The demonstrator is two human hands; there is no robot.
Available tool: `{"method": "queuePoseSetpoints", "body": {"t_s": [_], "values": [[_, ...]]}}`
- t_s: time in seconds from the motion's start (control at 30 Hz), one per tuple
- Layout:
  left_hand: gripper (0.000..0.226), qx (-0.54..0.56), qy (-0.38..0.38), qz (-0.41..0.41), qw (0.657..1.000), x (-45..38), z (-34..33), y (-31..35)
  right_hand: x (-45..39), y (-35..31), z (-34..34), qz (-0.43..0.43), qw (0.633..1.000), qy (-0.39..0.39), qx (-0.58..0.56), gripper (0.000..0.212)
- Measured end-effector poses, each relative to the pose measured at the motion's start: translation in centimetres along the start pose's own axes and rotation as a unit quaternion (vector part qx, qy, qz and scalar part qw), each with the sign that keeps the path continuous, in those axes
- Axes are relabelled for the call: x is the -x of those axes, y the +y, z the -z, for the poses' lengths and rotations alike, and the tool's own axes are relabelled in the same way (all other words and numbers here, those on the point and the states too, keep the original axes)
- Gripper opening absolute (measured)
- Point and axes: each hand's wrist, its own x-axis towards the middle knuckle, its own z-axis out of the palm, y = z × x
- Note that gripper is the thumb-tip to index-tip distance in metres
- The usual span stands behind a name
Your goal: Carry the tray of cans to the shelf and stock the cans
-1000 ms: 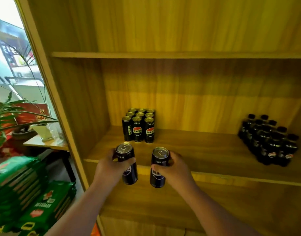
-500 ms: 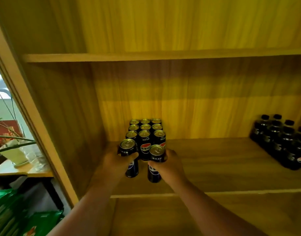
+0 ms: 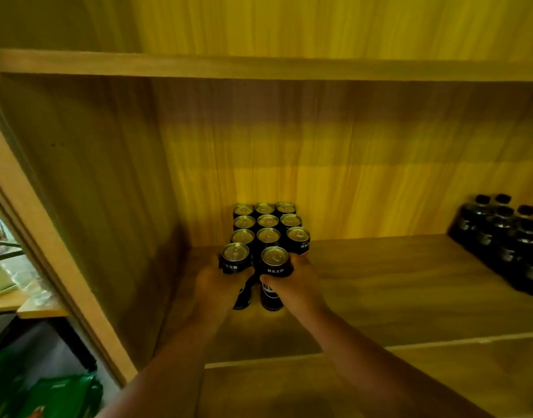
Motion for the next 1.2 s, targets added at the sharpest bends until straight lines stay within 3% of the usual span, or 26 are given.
{"method": "queuePoseSetpoints", "body": {"t_s": [0.1, 0.23, 0.4, 0.63, 0.87, 1.03, 1.2], "values": [[0.042, 0.011, -0.015, 0.015, 1.000, -0.6, -0.3, -1.1, -0.1, 0.4, -0.4, 0.002, 1.000, 0.004, -0.001, 0.044], [0.059, 0.008, -0.029, 0.031, 0.999, -1.3, -1.0, -1.5, -0.6, 1.0, -0.5, 0.012, 1.000, 0.007, -0.005, 0.045], [0.041, 0.010, -0.032, 0.013, 0.999, -1.3, -1.7, -2.2, -0.9, 1.0, -0.6, 0.017, 1.000, 0.007, 0.006, 0.037], [0.048, 0.051, -0.033, 0.006, 0.998, -1.1, -1.8, -3.0, -1.1, 1.3, -1.0, 0.027, 0.999, 0.021, 0.031, 0.034], [0.039, 0.038, -0.047, -0.023, 0.998, -1.0, -2.0, -2.8, -1.2, 1.9, -1.1, -0.001, 1.000, 0.015, 0.019, 0.050], [0.068, 0.021, -0.034, -0.096, 0.995, -0.6, -2.3, -3.9, -0.8, 2.4, -0.3, -0.009, 0.999, -0.023, 0.028, 0.056], [0.080, -0.015, -0.051, -0.161, 0.986, 0.0, -1.5, -4.1, 1.0, 1.5, 2.0, 0.008, 0.994, -0.027, 0.107, 0.048]]}}
